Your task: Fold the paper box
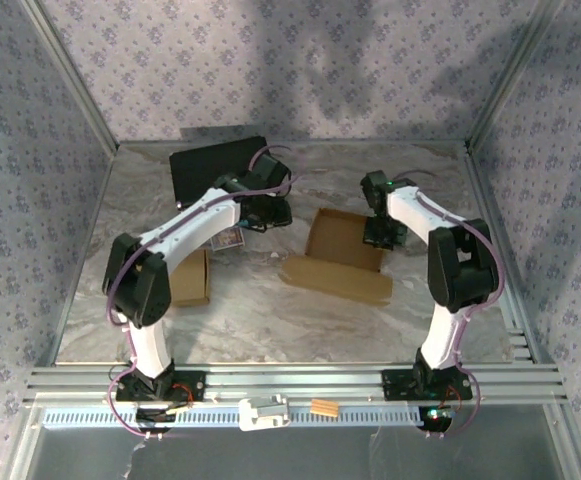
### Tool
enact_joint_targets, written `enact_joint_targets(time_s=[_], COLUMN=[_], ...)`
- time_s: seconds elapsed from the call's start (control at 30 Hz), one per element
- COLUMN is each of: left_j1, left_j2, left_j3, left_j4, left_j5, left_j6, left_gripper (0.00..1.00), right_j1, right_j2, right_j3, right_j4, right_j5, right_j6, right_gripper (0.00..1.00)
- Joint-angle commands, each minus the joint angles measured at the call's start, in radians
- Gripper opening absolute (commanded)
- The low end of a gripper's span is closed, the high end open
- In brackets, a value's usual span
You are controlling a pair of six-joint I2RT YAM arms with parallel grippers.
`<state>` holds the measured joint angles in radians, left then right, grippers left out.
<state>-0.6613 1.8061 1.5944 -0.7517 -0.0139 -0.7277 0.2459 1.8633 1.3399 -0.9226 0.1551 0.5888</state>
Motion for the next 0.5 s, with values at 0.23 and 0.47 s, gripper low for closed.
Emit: enact_joint_targets(time_s=[0.23, 0.47], left_j1=[0.072, 0.059], left_j2=[-0.23, -0.228], left_j3=[-0.193, -0.414], left_j4=[0.006, 0.274], left_j5=[0.021, 0.212], left_j6=[-0.055, -0.166], left_gripper=[0.31, 0.28], right_j1=[-0.098, -0.009], right_j2=[-0.01, -0.066], right_j3=[-0.119, -0.232], right_j4=[-0.02, 0.036], right_j5=[-0.324, -0.341], right_j6=[0.578, 0.881], right_gripper=[0.0, 0.0])
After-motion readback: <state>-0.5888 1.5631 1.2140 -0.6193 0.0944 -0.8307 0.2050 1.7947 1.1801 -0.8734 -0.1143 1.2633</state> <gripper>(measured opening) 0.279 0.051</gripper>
